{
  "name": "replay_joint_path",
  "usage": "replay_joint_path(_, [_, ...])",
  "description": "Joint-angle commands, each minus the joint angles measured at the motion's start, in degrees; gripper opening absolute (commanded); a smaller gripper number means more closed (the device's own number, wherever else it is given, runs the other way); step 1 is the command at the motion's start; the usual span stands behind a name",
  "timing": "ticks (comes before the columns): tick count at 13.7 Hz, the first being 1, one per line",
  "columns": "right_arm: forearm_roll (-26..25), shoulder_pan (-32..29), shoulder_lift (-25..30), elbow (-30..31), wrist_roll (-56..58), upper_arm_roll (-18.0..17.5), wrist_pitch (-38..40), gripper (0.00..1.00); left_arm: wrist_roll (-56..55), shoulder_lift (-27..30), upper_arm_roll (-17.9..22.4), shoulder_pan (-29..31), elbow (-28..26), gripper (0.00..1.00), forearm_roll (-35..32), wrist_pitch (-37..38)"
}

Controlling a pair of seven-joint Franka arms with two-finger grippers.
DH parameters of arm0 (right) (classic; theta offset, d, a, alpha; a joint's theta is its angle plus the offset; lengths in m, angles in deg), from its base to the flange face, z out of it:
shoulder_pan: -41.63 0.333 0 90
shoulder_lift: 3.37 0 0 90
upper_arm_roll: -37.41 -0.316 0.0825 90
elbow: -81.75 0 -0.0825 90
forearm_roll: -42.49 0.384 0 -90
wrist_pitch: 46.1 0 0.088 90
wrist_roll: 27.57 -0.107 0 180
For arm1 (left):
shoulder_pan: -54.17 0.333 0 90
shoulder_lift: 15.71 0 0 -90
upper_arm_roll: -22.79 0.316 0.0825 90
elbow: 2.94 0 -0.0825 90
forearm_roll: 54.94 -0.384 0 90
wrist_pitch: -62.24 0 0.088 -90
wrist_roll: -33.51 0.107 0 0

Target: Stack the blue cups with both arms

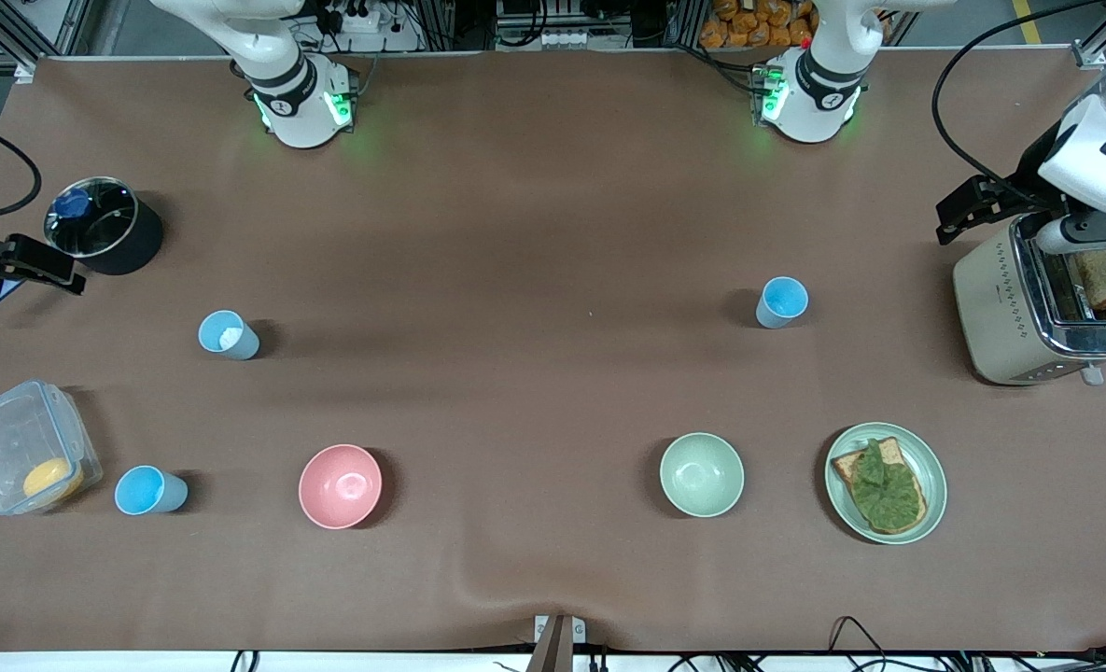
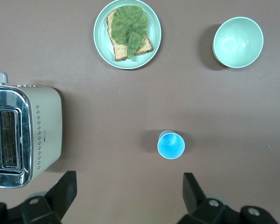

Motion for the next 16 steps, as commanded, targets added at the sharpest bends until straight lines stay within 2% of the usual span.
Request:
replay_joint_path(1, [0.2, -0.3, 1.5, 1.3, -1.0, -0.5, 0.4, 1.0, -0.7, -0.1, -0.1, 0.1, 0.6, 1.0, 1.5, -0.3])
replay_joint_path(5, [0.1, 0.9, 1.2, 1.1, -1.0, -0.7, -2.2, 1.0, -0.7, -0.5, -0.1, 0.1, 1.3, 1.0, 1.5, -0.3])
replay_joint_path(16, [0.1, 0.9, 1.5, 1.2, -0.8, -0.7, -1.1, 1.0, -1.2, -0.4, -0.2, -0.1, 1.3, 1.0, 1.5, 0.1])
